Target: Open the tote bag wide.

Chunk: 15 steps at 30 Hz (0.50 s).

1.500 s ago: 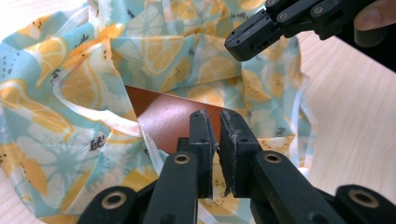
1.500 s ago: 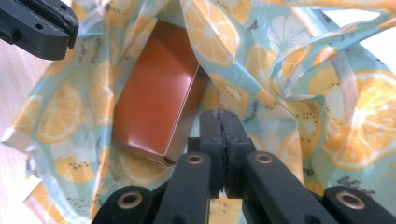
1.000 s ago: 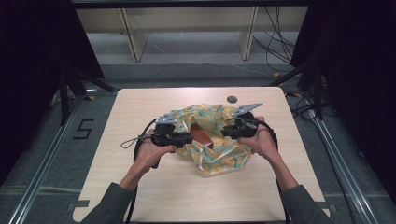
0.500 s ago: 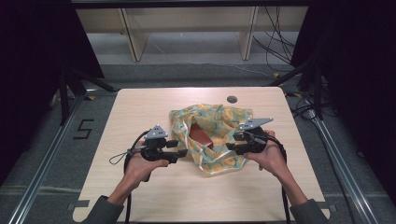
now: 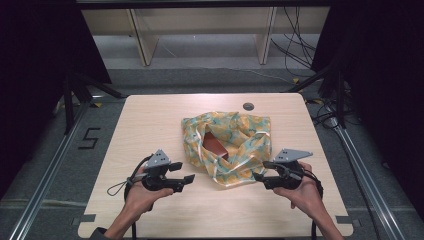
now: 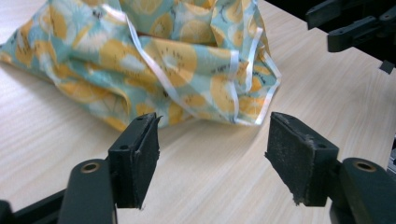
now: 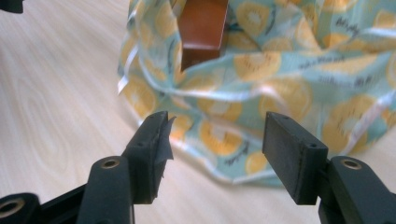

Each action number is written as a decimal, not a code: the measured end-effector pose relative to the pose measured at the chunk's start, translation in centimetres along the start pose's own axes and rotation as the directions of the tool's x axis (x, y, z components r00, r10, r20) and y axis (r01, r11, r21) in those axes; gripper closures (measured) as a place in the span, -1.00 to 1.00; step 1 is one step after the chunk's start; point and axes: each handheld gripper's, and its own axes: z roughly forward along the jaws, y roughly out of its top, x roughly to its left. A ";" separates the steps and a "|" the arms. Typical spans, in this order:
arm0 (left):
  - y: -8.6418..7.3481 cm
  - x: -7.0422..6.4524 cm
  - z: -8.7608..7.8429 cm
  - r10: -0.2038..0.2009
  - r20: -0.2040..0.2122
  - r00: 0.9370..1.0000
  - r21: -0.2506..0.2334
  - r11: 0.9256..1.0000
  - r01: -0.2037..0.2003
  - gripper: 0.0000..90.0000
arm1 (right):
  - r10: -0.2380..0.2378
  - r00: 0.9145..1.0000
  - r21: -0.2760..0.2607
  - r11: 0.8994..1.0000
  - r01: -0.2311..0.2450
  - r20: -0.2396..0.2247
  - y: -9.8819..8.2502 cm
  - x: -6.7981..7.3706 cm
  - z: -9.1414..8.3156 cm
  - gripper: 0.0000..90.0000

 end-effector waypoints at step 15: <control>-2.7 -0.7 -0.6 0.000 -0.016 1.000 0.014 1.000 0.000 -0.35 | 0.035 0.999 0.037 0.999 -0.035 0.013 -4.1 1.2 -0.5 -0.11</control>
